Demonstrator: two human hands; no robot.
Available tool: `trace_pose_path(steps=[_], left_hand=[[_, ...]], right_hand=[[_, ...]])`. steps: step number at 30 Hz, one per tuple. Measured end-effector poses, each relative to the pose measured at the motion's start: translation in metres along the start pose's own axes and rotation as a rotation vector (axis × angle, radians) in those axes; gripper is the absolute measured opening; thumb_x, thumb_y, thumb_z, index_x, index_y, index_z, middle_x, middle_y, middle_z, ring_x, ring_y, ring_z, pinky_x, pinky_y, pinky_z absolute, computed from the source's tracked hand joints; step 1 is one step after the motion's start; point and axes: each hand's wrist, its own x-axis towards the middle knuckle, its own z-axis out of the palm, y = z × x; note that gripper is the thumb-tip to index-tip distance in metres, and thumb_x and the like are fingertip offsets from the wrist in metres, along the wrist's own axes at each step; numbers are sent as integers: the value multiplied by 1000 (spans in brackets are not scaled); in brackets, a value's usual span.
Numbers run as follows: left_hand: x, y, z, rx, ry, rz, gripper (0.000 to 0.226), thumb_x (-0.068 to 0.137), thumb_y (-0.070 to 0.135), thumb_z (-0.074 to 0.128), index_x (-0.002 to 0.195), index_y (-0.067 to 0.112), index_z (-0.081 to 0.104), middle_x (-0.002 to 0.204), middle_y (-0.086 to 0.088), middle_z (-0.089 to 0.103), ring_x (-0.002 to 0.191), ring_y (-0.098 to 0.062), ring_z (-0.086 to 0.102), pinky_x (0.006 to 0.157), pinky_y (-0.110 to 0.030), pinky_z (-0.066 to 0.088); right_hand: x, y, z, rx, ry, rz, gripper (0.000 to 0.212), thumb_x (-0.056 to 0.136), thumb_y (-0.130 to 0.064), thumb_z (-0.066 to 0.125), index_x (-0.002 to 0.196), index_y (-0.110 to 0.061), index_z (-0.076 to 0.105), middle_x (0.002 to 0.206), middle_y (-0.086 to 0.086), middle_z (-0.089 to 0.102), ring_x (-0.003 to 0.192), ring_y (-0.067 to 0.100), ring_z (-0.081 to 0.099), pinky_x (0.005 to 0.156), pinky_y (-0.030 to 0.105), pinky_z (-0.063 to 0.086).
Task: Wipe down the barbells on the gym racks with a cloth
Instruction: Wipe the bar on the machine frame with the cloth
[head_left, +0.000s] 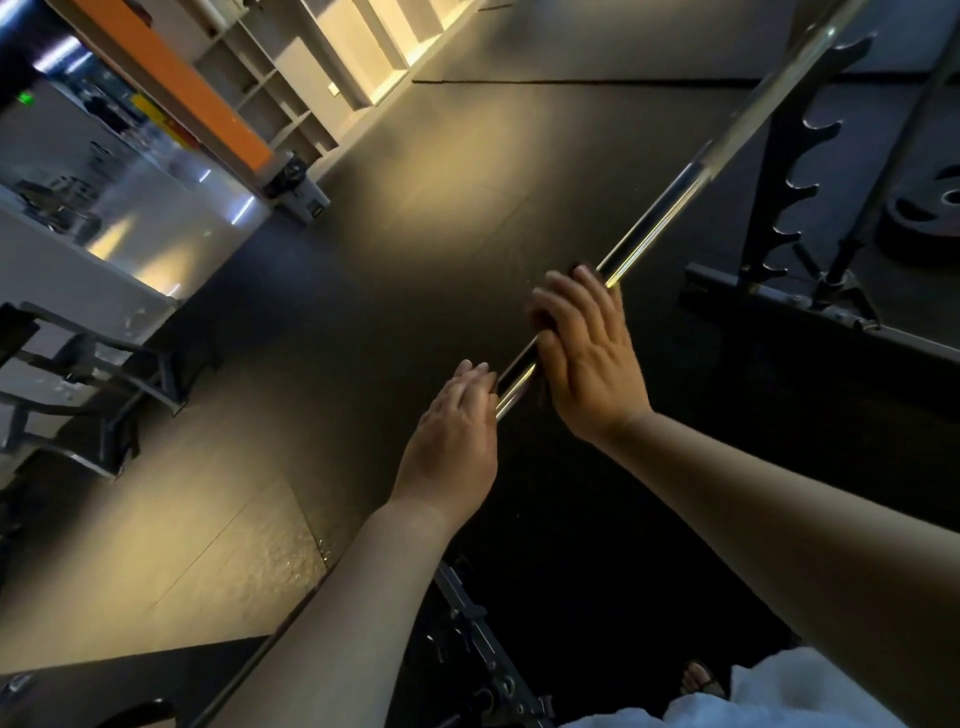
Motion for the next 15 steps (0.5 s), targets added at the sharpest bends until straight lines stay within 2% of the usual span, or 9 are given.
trace_pose_path(steps=[3,5,9,15], left_hand=[[3,3,2,-5,-9,-10,48,106,29,30,152,18,37,162,2,33,151,-5,16,122,-28,23],[5,4,1,-5,-12,-5,46,107,28,31,152,19,37,162,1,33,151,-4,16,120,-26,22],[10,8,-1,-9,-30,-9,45,109,29,31,153,20,35,163,1,30,151,-6,17,121,-29,27],[21,9,2,-8,-44,37,47,108,26,32,154,19,33,164,3,28,146,4,7,122,-28,24]], right_hand=[[3,-11,6,136,107,192,44,111,-32,32,149,-15,47,164,5,32,159,21,4,129,51,0],[-11,-23,17,171,82,207,46,110,-32,34,152,-15,43,167,3,24,159,20,-4,129,52,1],[-22,-19,20,249,7,199,53,111,-34,34,161,-18,26,172,-3,6,157,11,-16,128,44,-3],[23,-10,5,420,179,420,56,113,-37,29,164,-23,12,172,-9,-7,154,3,-19,127,38,-5]])
